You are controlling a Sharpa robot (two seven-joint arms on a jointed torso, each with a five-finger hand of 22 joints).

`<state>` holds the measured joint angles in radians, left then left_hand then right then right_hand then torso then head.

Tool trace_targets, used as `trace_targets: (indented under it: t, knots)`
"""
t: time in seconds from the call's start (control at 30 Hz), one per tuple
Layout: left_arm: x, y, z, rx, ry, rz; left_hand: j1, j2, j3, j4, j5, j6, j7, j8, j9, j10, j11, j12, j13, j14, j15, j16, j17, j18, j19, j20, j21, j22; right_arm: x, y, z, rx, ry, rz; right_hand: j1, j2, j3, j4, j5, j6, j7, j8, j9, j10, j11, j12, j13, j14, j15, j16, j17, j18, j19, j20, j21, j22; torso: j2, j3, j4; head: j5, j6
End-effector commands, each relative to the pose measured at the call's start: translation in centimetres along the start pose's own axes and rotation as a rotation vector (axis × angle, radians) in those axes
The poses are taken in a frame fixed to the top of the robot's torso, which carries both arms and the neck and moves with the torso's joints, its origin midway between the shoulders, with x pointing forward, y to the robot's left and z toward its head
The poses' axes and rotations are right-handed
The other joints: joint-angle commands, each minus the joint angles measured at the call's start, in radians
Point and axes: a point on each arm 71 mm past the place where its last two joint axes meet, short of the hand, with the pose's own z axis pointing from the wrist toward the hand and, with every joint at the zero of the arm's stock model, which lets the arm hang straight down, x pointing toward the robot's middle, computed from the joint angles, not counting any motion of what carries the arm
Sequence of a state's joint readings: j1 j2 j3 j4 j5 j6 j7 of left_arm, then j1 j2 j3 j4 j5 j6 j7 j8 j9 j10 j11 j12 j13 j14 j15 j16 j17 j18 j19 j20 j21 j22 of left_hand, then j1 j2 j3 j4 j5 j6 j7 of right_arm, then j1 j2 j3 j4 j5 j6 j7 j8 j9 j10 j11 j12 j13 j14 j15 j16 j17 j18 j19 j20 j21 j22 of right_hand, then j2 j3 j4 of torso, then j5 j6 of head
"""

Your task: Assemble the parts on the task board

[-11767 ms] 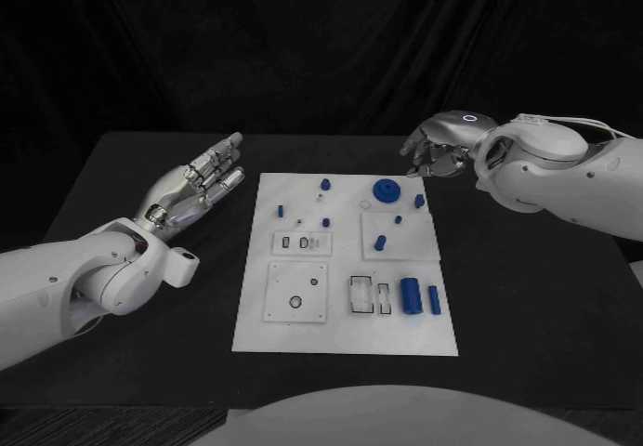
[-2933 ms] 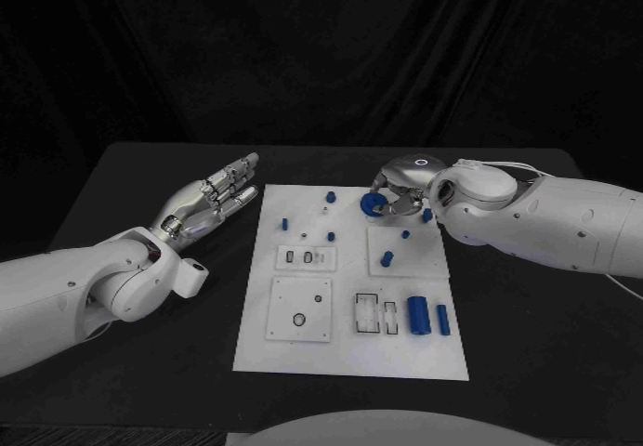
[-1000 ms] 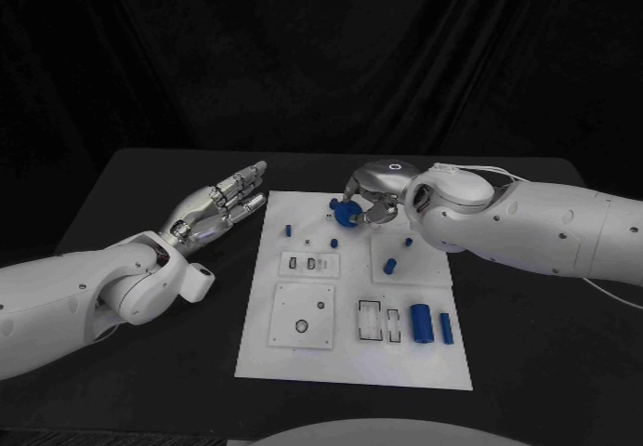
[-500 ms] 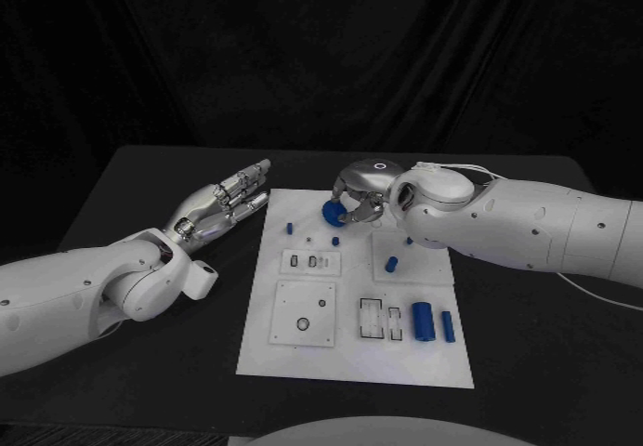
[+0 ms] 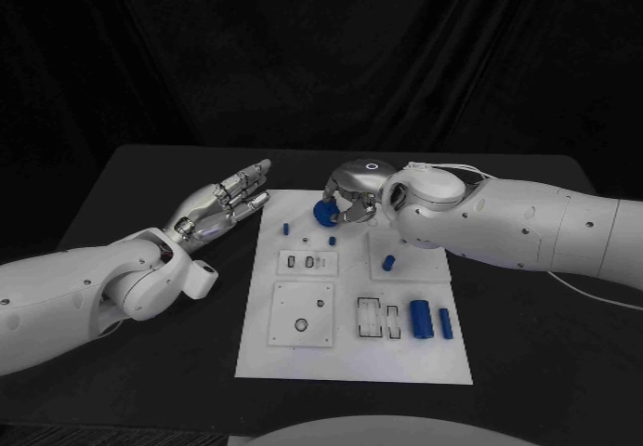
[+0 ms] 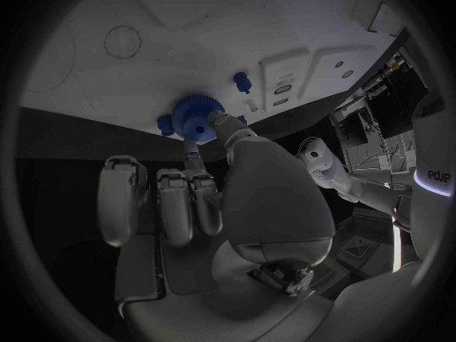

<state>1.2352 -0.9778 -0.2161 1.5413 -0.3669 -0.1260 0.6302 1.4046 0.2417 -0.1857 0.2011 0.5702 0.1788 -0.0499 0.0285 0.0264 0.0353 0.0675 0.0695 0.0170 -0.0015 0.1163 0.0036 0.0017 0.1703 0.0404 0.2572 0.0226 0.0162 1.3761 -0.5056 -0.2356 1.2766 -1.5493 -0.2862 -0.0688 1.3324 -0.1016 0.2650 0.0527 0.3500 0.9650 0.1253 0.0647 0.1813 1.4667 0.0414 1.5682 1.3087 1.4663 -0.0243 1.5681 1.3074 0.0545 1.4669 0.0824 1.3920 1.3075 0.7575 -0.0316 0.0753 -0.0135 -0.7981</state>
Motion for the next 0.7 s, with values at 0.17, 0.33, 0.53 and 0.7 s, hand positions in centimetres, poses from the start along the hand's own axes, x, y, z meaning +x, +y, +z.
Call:
trace_targets:
  t: [0.17, 0.33, 0.53, 0.7]
  knots:
    - [0.17, -0.19, 0.21, 0.013, 0.013, -0.008, 0.012, 0.0, 0.001, -0.005, 0.003, 0.004, 0.007, 0.002, 0.001, -0.001, 0.005, 0.005, 0.001, 0.001, 0.006, -0.004, -0.002, 0.011, -0.001, 0.009, 0.005, 0.001, 0.39, 0.21, -0.01, -0.012, 0.012, 0.001, -0.012, 0.001, -0.01, 0.014, -0.054, -0.118, -0.013, -0.003, -0.046, 0.104, -0.021, 0.003, 0.262, 0.104, -0.014, 0.003, 0.263, -0.003, -0.01, -0.007, -0.027, 0.196, -0.001, -0.0002, -0.0009, 0.001, -0.002]
    - [0.13, -0.18, 0.19, 0.011, 0.012, -0.007, 0.012, 0.0, 0.001, -0.006, 0.004, 0.004, 0.008, 0.002, 0.001, -0.001, 0.005, 0.005, 0.001, 0.001, 0.007, -0.004, -0.002, 0.011, -0.001, 0.01, 0.006, 0.001, 0.28, 0.24, -0.04, -0.016, -0.004, 0.003, -0.02, 0.004, -0.017, 0.02, -0.068, -0.14, -0.023, 0.0, -0.056, 0.104, -0.03, 0.003, 0.262, 0.104, -0.022, 0.003, 0.263, -0.002, -0.014, -0.014, -0.035, 0.194, -0.001, -0.0004, -0.0012, 0.001, -0.001]
    - [0.13, -0.17, 0.2, 0.01, 0.012, -0.007, 0.012, 0.0, 0.001, -0.006, 0.004, 0.004, 0.008, 0.002, 0.001, -0.001, 0.005, 0.005, 0.001, 0.001, 0.007, -0.004, -0.002, 0.011, -0.001, 0.01, 0.006, 0.001, 0.25, 0.1, -0.12, -0.013, -0.008, 0.003, -0.03, 0.01, -0.031, 0.03, -0.108, -0.164, -0.028, -0.002, -0.07, 0.104, -0.034, 0.003, 0.262, 0.104, -0.026, 0.003, 0.263, 0.0, -0.019, -0.019, -0.047, 0.191, -0.001, -0.0003, -0.0016, 0.002, -0.002]
    - [0.15, -0.15, 0.22, 0.009, 0.014, -0.008, 0.012, 0.0, 0.001, -0.006, 0.004, 0.004, 0.008, 0.002, 0.001, -0.001, 0.005, 0.005, 0.001, 0.001, 0.007, -0.004, -0.002, 0.011, -0.001, 0.01, 0.006, 0.001, 0.31, -0.1, -0.18, -0.004, 0.0, 0.002, -0.033, 0.026, -0.029, 0.036, -0.083, -0.163, -0.03, 0.004, -0.074, 0.104, -0.037, 0.003, 0.262, 0.104, -0.029, 0.003, 0.263, 0.001, -0.021, -0.022, -0.052, 0.189, -0.001, 0.0002, -0.0008, 0.002, -0.001]
